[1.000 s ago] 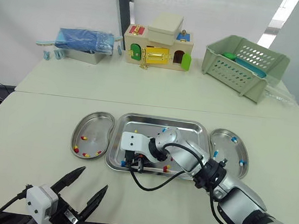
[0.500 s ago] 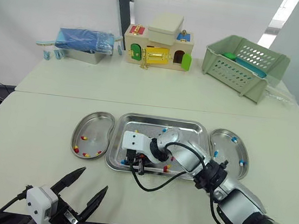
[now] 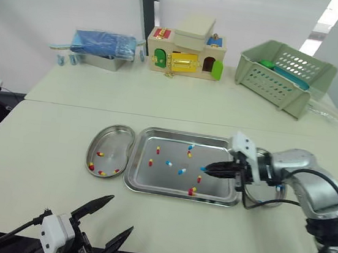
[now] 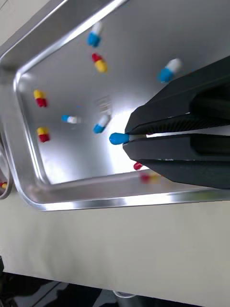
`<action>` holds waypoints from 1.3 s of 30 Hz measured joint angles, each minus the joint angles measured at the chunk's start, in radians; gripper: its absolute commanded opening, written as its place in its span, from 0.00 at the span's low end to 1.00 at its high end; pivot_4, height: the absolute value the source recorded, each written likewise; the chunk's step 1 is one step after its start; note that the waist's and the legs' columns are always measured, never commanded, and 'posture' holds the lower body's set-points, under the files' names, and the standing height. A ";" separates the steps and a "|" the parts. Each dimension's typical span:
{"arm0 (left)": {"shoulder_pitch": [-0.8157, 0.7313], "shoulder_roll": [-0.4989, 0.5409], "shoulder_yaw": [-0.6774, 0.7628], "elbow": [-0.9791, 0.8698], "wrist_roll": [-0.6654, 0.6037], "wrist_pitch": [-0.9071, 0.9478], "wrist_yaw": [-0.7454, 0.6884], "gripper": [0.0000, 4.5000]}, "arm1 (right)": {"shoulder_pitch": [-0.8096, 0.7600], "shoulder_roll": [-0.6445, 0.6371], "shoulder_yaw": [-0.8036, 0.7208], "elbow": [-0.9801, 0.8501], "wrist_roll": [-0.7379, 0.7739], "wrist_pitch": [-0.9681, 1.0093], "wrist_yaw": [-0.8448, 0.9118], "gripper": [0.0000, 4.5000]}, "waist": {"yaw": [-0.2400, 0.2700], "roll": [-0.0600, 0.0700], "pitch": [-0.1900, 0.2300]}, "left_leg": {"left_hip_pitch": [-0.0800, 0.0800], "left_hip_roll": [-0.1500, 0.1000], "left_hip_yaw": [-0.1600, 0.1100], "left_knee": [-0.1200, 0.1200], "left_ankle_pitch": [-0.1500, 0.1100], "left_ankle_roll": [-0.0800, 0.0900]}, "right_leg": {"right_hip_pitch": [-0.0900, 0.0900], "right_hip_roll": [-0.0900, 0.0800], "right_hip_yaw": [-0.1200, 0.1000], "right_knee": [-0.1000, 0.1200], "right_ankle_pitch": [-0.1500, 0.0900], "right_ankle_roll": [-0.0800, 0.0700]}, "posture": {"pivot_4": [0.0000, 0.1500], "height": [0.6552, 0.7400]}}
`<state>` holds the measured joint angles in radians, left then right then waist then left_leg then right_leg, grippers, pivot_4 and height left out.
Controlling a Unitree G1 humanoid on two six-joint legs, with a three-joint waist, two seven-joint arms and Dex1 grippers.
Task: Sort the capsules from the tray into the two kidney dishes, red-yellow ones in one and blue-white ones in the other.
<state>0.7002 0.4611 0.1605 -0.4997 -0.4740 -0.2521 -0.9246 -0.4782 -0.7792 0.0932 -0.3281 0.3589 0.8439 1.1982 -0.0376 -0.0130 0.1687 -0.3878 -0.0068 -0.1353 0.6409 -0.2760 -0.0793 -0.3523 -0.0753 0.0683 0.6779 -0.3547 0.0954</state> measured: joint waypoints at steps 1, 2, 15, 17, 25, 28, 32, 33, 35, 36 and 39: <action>-0.010 0.009 -0.002 0.000 -0.002 0.000 -0.010 1.00 | 0.026 -0.023 -0.035 -0.009 0.018 0.007 -0.001 0.00 | -0.001 0.000 0.000 | 0.000 0.000 0.000 0.000 0.000 0.000 | 0.000 0.000 0.000 0.000 0.000 0.000 | 1.00 1.00; -0.019 0.019 -0.004 0.001 -0.005 0.001 -0.020 1.00 | 0.057 -0.045 -0.070 -0.018 0.029 0.013 -0.004 0.00 | 0.000 0.000 0.000 | 0.000 0.000 0.000 0.000 0.000 0.000 | 0.000 0.000 0.000 0.000 0.000 0.000 | 1.00 1.00; -0.094 0.063 -0.017 0.030 -0.036 0.028 -0.071 1.00 | 0.353 -0.164 -0.357 0.167 -0.013 -0.120 -0.161 0.00 | -0.002 0.000 0.001 | 0.003 0.000 0.001 0.001 0.000 0.000 | 0.003 0.000 0.001 0.000 0.000 0.000 | 1.00 1.00; -0.096 0.063 -0.017 0.036 -0.037 0.029 -0.072 1.00 | 0.352 -0.162 -0.356 0.175 -0.016 -0.135 -0.173 0.06 | -0.001 0.000 0.001 | 0.003 0.000 0.001 0.001 0.000 0.000 | 0.004 0.000 0.001 0.000 0.000 0.000 | 1.00 1.00; -0.097 0.063 -0.017 0.037 -0.036 0.029 -0.087 1.00 | 0.348 -0.162 -0.344 0.178 -0.002 -0.141 -0.176 0.52 | 0.004 -0.001 0.002 | 0.003 0.000 0.001 0.001 0.000 0.000 | 0.004 0.000 0.001 0.000 0.000 0.000 | 1.00 1.00; -0.099 0.062 -0.017 0.037 -0.036 0.028 -0.088 1.00 | 0.349 -0.162 -0.347 0.177 0.020 -0.139 -0.174 0.71 | 0.004 -0.001 0.002 | 0.003 0.000 0.001 0.001 0.000 0.000 | 0.004 0.000 0.001 0.000 0.000 0.000 | 1.00 1.00; -0.105 0.058 -0.016 0.038 -0.036 0.028 -0.083 1.00 | 0.401 -0.161 -0.413 0.149 0.094 -0.142 -0.138 0.99 | 0.007 -0.001 0.002 | 0.003 0.000 0.001 0.001 0.000 0.000 | 0.005 0.000 0.001 -0.001 0.000 0.000 | 1.00 1.00; -0.106 0.055 -0.015 0.039 -0.035 0.029 -0.075 1.00 | 0.437 -0.157 -0.450 0.129 0.118 -0.159 -0.114 0.99 | 0.008 -0.001 0.002 | 0.003 0.000 0.001 0.001 0.000 0.000 | 0.005 0.000 0.001 -0.001 0.000 0.000 | 1.00 1.00; -0.106 0.052 -0.003 0.045 -0.036 0.031 -0.063 1.00 | 0.507 -0.146 -0.514 0.088 0.160 -0.203 -0.064 0.99 | 0.010 -0.002 0.002 | 0.004 0.000 0.000 0.001 0.000 0.000 | 0.007 0.000 0.000 -0.002 0.000 0.000 | 1.00 1.00; -0.107 0.053 0.007 0.051 -0.036 0.033 -0.055 1.00 | 0.531 -0.137 -0.534 0.071 0.179 -0.217 -0.047 0.99 | 0.009 -0.002 0.003 | 0.005 0.000 0.000 0.001 0.000 0.000 | 0.008 0.000 0.000 -0.002 0.000 0.000 | 1.00 1.00; -0.112 0.060 0.045 0.077 -0.036 0.048 -0.041 1.00 | 0.600 -0.129 -0.571 0.024 0.217 -0.248 -0.005 0.99 | 0.008 -0.003 0.003 | 0.007 0.000 0.000 0.001 0.000 0.000 | 0.010 0.000 -0.001 -0.002 0.000 0.000 | 1.00 1.00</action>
<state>0.5877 0.5207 0.2059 -0.4232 -0.5104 -0.2043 -0.9659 0.1213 -0.9078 -0.4782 -0.3039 0.5760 0.5960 1.1928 -0.0297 -0.0156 0.1716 -0.3805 -0.0065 -0.1356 0.6420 -0.2764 -0.0788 -0.3422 -0.0748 0.0677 0.6760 -0.3547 0.0956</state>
